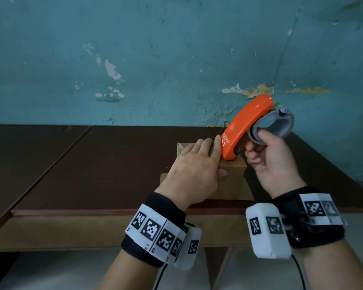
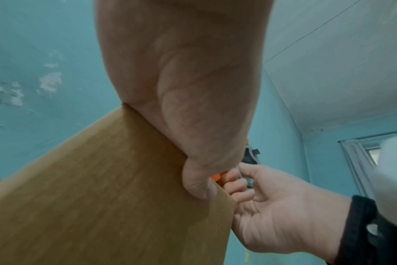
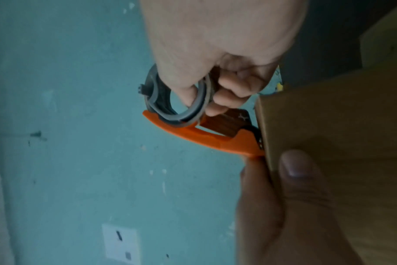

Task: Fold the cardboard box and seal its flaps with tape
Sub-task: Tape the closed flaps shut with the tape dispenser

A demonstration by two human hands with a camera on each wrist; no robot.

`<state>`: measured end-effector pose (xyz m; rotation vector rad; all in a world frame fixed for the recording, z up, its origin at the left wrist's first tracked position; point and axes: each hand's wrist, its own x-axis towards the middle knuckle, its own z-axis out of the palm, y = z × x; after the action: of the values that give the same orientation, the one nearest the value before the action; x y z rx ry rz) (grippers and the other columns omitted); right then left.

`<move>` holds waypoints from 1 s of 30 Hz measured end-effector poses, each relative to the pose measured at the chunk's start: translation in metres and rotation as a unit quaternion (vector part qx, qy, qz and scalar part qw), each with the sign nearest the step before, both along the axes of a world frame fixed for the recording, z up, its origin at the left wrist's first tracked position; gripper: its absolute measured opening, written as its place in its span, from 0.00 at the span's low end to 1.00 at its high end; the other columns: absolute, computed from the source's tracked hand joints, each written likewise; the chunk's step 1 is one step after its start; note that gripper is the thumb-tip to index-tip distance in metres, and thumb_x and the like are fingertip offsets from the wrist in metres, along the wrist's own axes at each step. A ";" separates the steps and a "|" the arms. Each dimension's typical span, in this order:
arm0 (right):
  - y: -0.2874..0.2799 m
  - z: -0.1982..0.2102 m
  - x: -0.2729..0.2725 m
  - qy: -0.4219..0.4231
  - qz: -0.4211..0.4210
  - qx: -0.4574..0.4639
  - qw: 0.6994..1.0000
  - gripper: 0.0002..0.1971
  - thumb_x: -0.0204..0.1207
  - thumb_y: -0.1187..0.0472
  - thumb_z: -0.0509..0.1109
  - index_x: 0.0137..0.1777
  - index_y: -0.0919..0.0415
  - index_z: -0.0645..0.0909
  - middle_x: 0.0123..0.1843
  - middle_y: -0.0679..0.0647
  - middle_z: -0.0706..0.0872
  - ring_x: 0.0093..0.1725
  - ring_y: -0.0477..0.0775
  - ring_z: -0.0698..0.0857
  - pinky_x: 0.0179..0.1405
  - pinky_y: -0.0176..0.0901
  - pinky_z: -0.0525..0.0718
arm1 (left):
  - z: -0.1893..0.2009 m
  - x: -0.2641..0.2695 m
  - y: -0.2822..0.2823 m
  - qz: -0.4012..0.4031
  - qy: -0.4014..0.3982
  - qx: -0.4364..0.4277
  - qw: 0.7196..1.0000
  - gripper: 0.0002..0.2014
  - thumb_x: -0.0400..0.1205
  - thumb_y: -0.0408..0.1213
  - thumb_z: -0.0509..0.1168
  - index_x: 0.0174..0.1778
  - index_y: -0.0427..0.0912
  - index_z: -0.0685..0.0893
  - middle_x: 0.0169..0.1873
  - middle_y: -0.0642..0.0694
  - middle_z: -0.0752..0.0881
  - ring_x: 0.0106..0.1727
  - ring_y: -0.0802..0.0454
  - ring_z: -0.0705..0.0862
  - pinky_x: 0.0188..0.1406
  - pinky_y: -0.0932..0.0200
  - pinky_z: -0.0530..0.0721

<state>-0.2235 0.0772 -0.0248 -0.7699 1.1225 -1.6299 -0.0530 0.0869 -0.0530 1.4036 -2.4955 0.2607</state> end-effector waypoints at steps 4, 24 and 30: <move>0.000 -0.002 0.009 0.033 -0.019 -0.005 0.999 0.11 0.82 0.59 0.66 0.38 0.59 0.81 0.23 0.53 0.81 0.18 0.45 0.74 0.16 0.31 0.65 | 0.004 0.000 0.000 0.026 0.047 0.011 0.999 0.44 0.87 0.65 0.56 0.91 0.39 0.56 0.78 0.43 0.73 0.81 0.43 0.71 0.77 0.47 0.70; 0.000 -0.003 -0.004 -0.021 0.010 0.013 1.000 0.10 0.85 0.67 0.60 0.42 0.59 0.78 0.28 0.51 0.76 0.18 0.41 0.72 0.15 0.31 0.63 | 0.003 0.000 -0.004 0.074 0.000 -0.014 0.997 0.58 0.75 0.82 0.53 0.92 0.43 0.52 0.72 0.45 0.79 0.73 0.45 0.77 0.74 0.48 0.74; 0.000 -0.002 -0.014 0.078 -0.032 -0.012 0.996 0.08 0.81 0.69 0.62 0.42 0.61 0.79 0.27 0.52 0.78 0.18 0.43 0.72 0.18 0.34 0.61 | 0.007 0.004 -0.004 0.071 -0.009 -0.007 0.997 0.56 0.76 0.81 0.52 0.89 0.40 0.62 0.78 0.45 0.77 0.78 0.46 0.75 0.79 0.48 0.70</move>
<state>-0.2376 0.0772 -0.0270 -0.8978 1.2509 -1.6618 -0.0494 0.0834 -0.0463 1.5814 -2.4064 0.3174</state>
